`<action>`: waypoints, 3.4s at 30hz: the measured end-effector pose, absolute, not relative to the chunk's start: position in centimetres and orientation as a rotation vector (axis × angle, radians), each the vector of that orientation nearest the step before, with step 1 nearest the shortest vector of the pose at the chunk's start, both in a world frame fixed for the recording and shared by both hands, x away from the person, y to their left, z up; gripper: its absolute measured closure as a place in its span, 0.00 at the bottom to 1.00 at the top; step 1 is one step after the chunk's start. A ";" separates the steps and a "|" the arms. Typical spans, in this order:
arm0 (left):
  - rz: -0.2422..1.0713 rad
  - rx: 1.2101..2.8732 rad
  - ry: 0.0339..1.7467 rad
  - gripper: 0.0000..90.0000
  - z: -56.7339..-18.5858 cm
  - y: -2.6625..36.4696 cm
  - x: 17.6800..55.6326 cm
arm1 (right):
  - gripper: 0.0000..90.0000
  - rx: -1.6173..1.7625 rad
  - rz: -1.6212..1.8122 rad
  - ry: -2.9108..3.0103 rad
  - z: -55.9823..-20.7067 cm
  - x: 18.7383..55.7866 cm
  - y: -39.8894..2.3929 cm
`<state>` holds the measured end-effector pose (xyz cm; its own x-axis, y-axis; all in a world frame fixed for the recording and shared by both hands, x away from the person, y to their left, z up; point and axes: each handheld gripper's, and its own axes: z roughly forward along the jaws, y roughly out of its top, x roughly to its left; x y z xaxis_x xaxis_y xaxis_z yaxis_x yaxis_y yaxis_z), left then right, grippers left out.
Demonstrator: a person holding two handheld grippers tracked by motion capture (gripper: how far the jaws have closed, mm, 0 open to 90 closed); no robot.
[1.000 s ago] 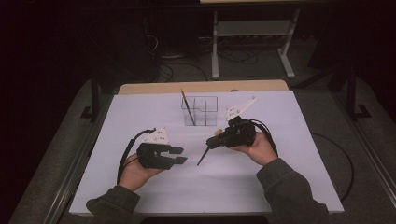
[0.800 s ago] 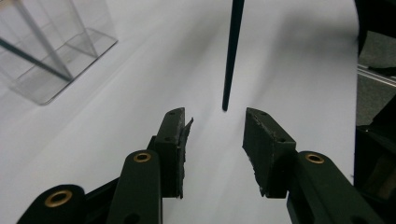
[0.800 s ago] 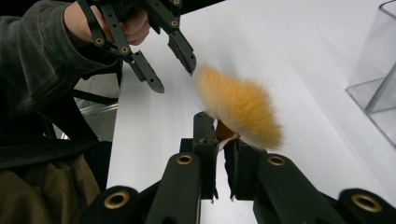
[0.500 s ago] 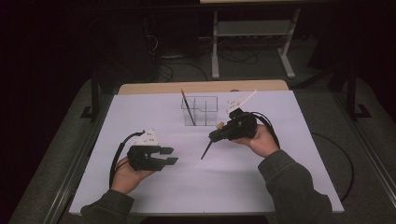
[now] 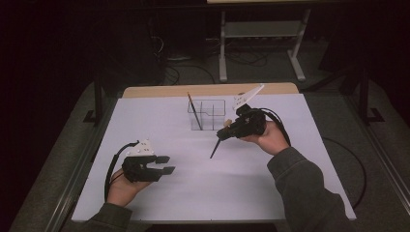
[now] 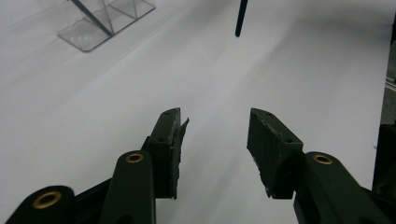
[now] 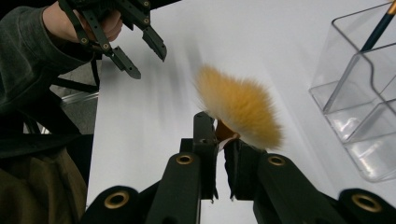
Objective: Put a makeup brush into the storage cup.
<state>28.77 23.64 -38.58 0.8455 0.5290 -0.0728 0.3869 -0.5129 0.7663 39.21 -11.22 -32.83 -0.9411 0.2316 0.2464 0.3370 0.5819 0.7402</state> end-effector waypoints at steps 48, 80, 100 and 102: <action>0.287 2.156 0.764 0.45 -38.8 26.4 27.8 | 0.92 -0.480 -1.222 -2.836 -27.3 42.5 -9.3; 0.316 2.130 0.759 0.43 -38.6 26.9 27.7 | 0.92 -0.581 -1.197 -2.902 -24.2 46.3 -8.9; 0.319 2.126 0.768 0.43 -38.4 27.2 27.6 | 0.92 -0.654 -1.176 -2.946 -23.4 49.3 -7.3; 0.319 2.123 0.770 0.43 -38.4 27.2 27.6 | 0.92 -0.653 -1.179 -2.952 -23.5 49.4 -7.2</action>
